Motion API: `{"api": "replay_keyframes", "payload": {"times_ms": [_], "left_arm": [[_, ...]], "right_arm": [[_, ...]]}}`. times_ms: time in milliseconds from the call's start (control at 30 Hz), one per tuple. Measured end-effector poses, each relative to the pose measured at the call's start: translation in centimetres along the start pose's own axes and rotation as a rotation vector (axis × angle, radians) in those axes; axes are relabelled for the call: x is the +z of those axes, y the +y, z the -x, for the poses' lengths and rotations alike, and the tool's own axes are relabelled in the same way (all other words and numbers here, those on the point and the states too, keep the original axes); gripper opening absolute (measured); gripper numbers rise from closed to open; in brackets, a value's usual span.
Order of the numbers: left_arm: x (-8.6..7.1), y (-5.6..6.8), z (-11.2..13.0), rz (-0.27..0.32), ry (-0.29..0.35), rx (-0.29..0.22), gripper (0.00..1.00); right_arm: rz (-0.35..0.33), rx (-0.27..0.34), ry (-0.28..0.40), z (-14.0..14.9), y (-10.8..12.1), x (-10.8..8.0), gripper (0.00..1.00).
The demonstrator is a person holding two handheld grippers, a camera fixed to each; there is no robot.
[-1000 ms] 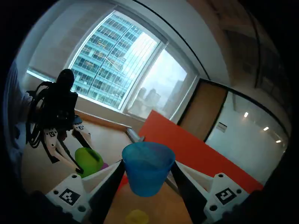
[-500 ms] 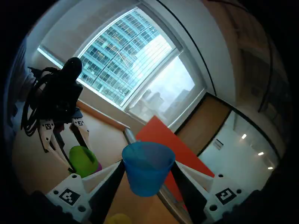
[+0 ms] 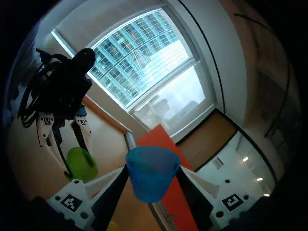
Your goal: Pour water
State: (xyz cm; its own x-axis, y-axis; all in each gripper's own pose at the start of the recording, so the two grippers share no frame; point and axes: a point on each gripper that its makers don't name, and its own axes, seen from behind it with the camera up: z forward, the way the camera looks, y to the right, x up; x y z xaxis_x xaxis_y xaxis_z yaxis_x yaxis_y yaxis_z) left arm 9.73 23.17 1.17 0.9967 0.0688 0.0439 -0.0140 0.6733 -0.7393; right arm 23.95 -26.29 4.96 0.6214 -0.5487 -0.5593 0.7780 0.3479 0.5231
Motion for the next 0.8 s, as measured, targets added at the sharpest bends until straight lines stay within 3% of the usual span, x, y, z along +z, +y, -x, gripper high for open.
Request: {"api": "replay_keyframes", "payload": {"times_ms": [800], "left_arm": [[0.2, 0.2, -0.8, 0.001, 0.011, -0.003, 0.87]], "right_arm": [[-0.002, -0.238, -0.005, -0.8, 0.2, 1.3, 0.89]]}}
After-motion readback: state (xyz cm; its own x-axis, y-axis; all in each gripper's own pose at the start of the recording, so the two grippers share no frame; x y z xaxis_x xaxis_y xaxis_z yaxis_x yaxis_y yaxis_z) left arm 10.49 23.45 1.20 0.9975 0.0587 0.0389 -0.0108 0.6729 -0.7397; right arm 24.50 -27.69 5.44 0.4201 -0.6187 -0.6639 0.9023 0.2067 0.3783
